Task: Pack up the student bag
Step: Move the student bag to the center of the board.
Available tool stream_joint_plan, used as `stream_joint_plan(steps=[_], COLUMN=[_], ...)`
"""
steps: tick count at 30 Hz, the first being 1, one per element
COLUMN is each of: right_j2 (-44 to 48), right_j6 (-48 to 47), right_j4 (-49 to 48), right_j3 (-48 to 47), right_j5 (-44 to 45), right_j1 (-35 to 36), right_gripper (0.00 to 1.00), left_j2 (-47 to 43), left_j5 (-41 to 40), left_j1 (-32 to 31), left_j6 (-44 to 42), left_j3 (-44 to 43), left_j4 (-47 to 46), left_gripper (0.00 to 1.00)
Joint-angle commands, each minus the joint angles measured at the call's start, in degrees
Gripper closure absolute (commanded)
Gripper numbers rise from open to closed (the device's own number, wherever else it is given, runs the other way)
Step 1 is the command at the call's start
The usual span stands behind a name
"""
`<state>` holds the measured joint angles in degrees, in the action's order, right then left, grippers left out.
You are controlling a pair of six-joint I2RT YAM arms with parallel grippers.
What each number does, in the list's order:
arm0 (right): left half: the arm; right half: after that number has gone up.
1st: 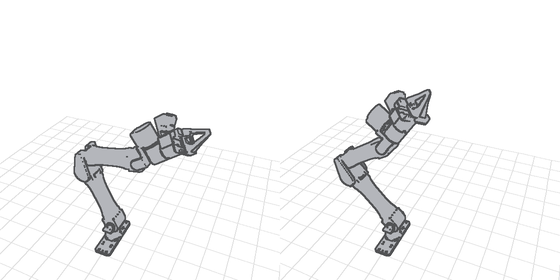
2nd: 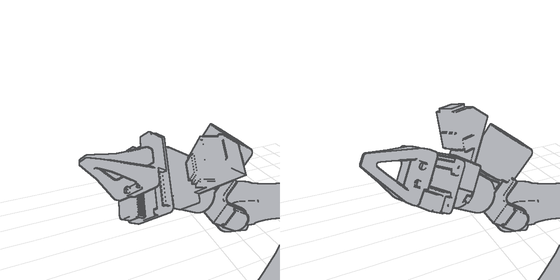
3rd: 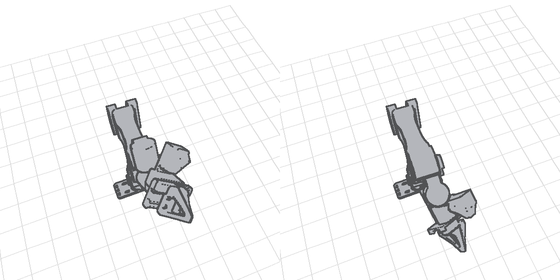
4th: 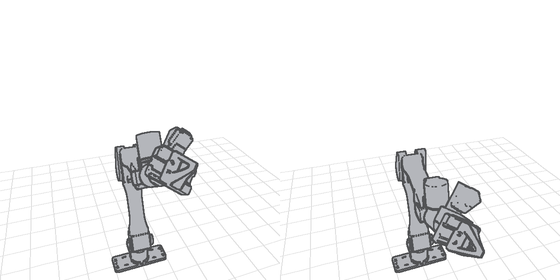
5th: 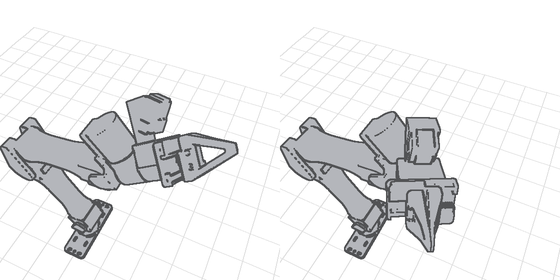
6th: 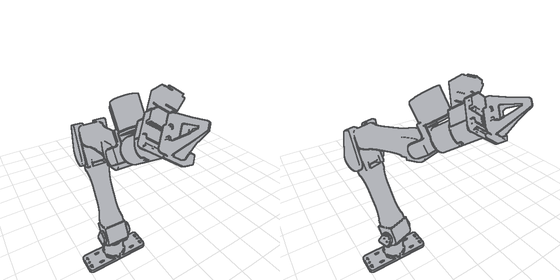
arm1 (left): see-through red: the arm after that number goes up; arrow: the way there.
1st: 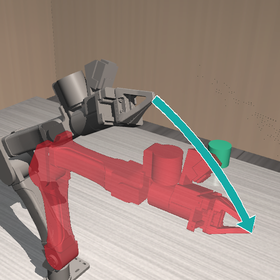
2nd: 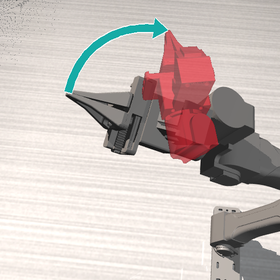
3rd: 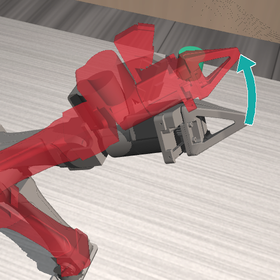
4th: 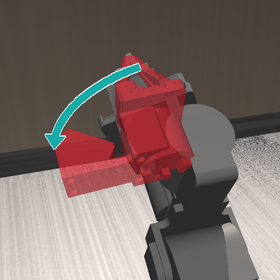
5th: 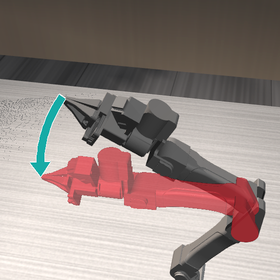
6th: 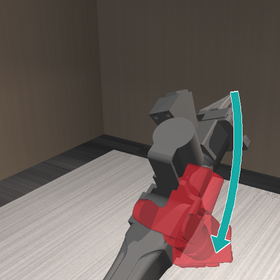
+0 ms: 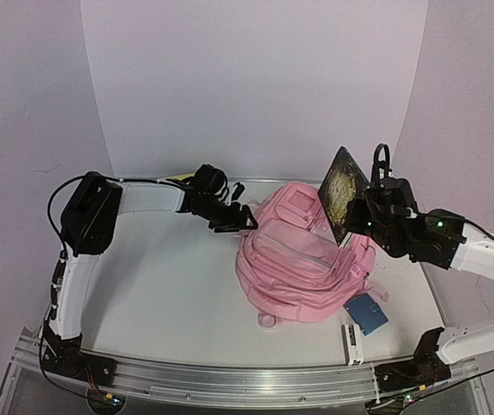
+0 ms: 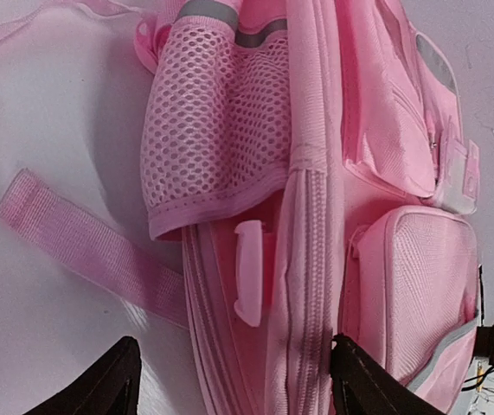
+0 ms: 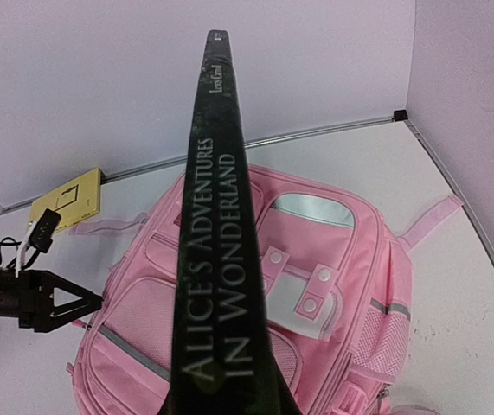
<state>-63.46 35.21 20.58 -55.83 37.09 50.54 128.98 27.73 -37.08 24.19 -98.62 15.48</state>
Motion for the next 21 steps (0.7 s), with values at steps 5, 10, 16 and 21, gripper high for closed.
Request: stream_joint_plan(steps=[5,10,16,21], right_j2=[3.1,1.6,-0.1,-1.0], right_j6=[2.3,2.7,4.5,5.5], right_j4=[-3.4,-3.4,-3.4,-4.1], right_j3=[0.1,-0.3,0.8,1.6], right_j5=[1.6,1.3,0.0,-0.9], right_j1=[0.2,0.2,0.2,0.2], right_gripper=[1.00,1.00,1.00,1.00], left_j2=[1.1,-4.5,-19.0,-31.4], left_j5=[7.5,8.4,-5.4,-16.1], left_j1=[0.1,0.2,0.1,0.1], left_j6=[1.6,4.2,7.2,15.4], left_j3=[0.4,10.6,28.7,44.4], left_j4=[-4.7,-13.2,-21.1,-22.6], left_gripper=[0.77,1.00,1.00,1.00])
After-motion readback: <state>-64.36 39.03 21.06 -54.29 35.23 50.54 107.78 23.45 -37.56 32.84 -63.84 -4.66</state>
